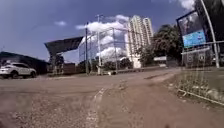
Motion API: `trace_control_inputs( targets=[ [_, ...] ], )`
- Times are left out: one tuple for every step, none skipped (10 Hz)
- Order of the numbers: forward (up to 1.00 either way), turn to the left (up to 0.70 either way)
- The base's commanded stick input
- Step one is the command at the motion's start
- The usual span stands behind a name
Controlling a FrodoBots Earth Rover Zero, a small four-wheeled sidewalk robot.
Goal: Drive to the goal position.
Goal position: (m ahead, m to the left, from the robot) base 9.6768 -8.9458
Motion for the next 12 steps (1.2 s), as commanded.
trace_control_inputs(
  targets=[
    [0.70,0.00],
    [0.70,0.00],
    [0.70,0.00],
    [0.70,0.00],
    [0.70,0.00],
    [0.70,0.00],
    [0.70,0.00],
    [0.70,0.00],
    [0.70,0.00],
    [0.70,0.00],
    [0.70,0.00],
    [0.70,0.00]
  ],
)
